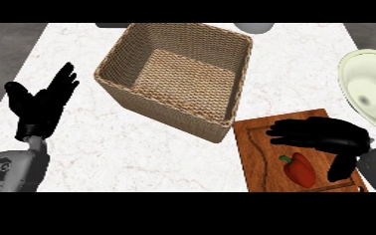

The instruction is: Pick the bell pepper from the cutting board and place it in the basket

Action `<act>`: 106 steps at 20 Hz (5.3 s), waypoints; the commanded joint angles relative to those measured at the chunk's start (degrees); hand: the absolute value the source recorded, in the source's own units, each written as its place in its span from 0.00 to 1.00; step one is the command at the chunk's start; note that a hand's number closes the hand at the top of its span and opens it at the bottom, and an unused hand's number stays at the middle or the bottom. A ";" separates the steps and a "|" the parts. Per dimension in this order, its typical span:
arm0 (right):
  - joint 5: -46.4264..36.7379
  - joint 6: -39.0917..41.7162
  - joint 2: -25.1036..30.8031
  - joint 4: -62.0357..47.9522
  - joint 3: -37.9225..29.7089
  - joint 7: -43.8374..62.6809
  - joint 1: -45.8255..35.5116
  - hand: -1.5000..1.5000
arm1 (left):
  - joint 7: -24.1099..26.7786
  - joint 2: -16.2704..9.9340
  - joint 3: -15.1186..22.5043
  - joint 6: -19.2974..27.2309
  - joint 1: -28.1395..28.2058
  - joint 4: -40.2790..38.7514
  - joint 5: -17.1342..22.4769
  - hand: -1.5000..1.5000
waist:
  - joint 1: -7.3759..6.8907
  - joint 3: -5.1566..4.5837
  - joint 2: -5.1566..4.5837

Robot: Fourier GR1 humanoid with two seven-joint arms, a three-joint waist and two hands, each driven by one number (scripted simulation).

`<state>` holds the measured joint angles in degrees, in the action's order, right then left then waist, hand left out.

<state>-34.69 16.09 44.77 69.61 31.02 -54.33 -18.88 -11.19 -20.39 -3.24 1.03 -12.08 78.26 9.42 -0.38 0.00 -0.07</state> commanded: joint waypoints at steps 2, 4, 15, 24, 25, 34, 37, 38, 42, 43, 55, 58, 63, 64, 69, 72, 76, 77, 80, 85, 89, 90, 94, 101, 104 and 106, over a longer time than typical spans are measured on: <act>-1.11 2.92 0.12 -2.79 1.09 -8.76 -0.25 0.00 | -0.84 0.00 -0.76 -0.27 -0.43 0.54 -0.26 0.50 | 0.05 0.01 0.00; -2.40 -1.61 0.94 -5.54 0.11 -11.70 1.21 0.00 | 2.63 0.41 -1.81 -2.29 1.45 -0.59 0.84 0.50 | 0.02 0.02 -0.02; -10.99 -4.75 -6.28 -3.41 -1.79 -5.28 3.66 0.00 | 0.51 3.75 -1.39 0.48 -0.46 -1.12 -4.29 0.50 | 0.41 0.00 0.04; -19.92 -8.00 -10.30 -4.06 -0.70 -5.36 2.94 1.00 | -0.78 3.39 -2.18 -1.61 3.97 4.63 -4.20 0.50 | 0.11 0.00 0.10; -18.89 -10.50 -5.39 -2.72 -2.69 -9.36 5.65 1.00 | -1.19 2.44 -3.03 -3.05 4.34 5.39 -3.04 0.50 | 0.27 0.00 0.13; -18.59 -6.79 -29.94 1.51 -1.80 24.83 10.57 1.00 | -0.37 2.31 -4.56 -1.89 1.01 -0.08 -3.39 0.50 | 3.38 -0.31 1.07; -19.75 -6.98 -34.49 2.32 -2.99 31.95 11.10 1.00 | -0.41 2.11 -4.94 -1.72 1.42 -0.23 -3.36 0.50 | 4.07 -0.36 1.19; -20.42 -6.92 -36.51 2.58 -2.60 34.36 11.62 1.00 | -0.64 2.00 -4.90 -1.56 1.30 0.14 -3.50 0.50 | 3.92 -0.23 1.34; -17.48 -9.42 -44.15 5.40 -2.56 42.02 14.54 1.00 | -0.71 2.23 -5.06 -1.65 1.59 0.06 -3.11 0.50 | 3.88 0.32 0.92; -15.88 -10.92 -44.25 6.97 -1.84 43.04 15.12 1.00 | -0.92 2.73 -4.74 -1.72 1.91 -0.14 -2.99 0.50 | 3.57 0.48 0.86; -8.72 -36.71 -44.73 23.39 10.61 64.95 14.78 1.00 | -1.06 2.59 -3.72 -2.78 1.35 0.17 -3.22 0.50 | 0.76 -0.01 1.99; -11.23 -41.47 -44.75 26.07 13.45 72.64 12.43 1.00 | -1.26 2.28 -3.70 -2.20 0.73 0.01 -3.91 0.50 | 0.69 -0.27 1.91; -16.24 -47.67 -44.76 27.21 16.11 84.73 7.80 1.00 | -1.76 2.05 -3.73 -2.71 -0.29 0.33 -3.45 0.50 | -0.14 -0.45 1.72; -17.27 -48.45 -44.76 27.22 15.86 86.76 6.59 1.00 | -1.18 2.38 -3.60 -3.34 0.77 0.15 -3.02 0.50 | -0.75 -0.60 1.74; -22.12 -49.71 -44.77 27.47 15.19 98.68 -1.65 1.00 | -1.40 2.88 -2.56 -3.19 -0.49 0.02 -3.73 0.50 | -1.02 -0.68 1.44; -25.10 -49.93 -44.77 26.33 13.66 105.84 -6.78 1.00 | -1.43 2.66 -2.28 -3.48 -0.23 -0.09 -4.00 0.50 | -1.89 -0.68 1.39; -30.04 -46.01 -44.76 22.60 9.98 114.39 -14.60 1.00 | -1.40 2.96 -2.13 -3.69 -0.77 -0.12 -3.76 0.50 | -2.23 -0.77 1.38; -30.15 -45.50 -44.76 21.69 9.23 116.40 -16.44 1.00 | -1.60 2.86 -1.93 -4.23 -0.87 -0.13 -3.57 0.50 | -2.95 -0.76 1.21; -34.05 -42.56 -44.76 18.69 7.53 123.85 -22.85 1.00 | -1.76 3.83 -1.38 -3.37 -1.45 -0.19 -4.05 0.50 | -2.99 -0.62 1.19; -34.13 -39.16 -44.75 13.37 6.20 133.10 -33.02 1.00 | -2.47 2.69 -1.95 -4.52 -3.98 -1.10 -3.46 0.50 | -4.68 -0.43 0.44; -33.44 -37.85 -44.74 8.64 7.23 138.56 -39.19 1.00 | -1.68 3.97 -1.30 -4.28 -3.82 -1.44 -3.63 0.50 | -4.98 -0.33 0.21; -32.53 -36.80 -44.74 5.66 5.71 137.81 -41.11 1.00 | -0.85 4.88 -0.86 -2.86 -4.41 -2.17 -4.80 0.50 | -4.40 -0.31 -0.16; -30.75 -40.45 -44.73 1.37 5.58 139.11 -45.28 1.00 | -1.29 5.39 -0.72 -2.60 -5.28 -2.66 -4.86 0.50 | -4.48 -0.22 -0.38; -28.29 -48.45 -44.73 -4.94 6.91 137.02 -44.48 1.00 | -1.67 5.51 -0.94 -1.77 -7.28 -2.98 -5.39 0.50 | -4.14 -0.13 -0.62; -34.34 -51.33 -44.73 -5.44 0.28 139.46 -41.57 0.00 | -0.70 6.07 -0.54 -2.15 -4.29 -2.50 -5.25 0.50 | -3.31 -0.06 -0.21; -33.74 -51.49 -44.72 -7.79 0.99 139.17 -41.68 0.00 | -1.51 3.48 -2.56 -4.63 -4.13 -2.17 -3.17 0.50 | -4.17 -0.09 -0.29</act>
<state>-67.65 -29.63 0.87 64.53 32.96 69.82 -59.91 -12.21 -15.95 -4.98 -2.46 -16.83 75.60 5.24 -4.13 -0.12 -0.36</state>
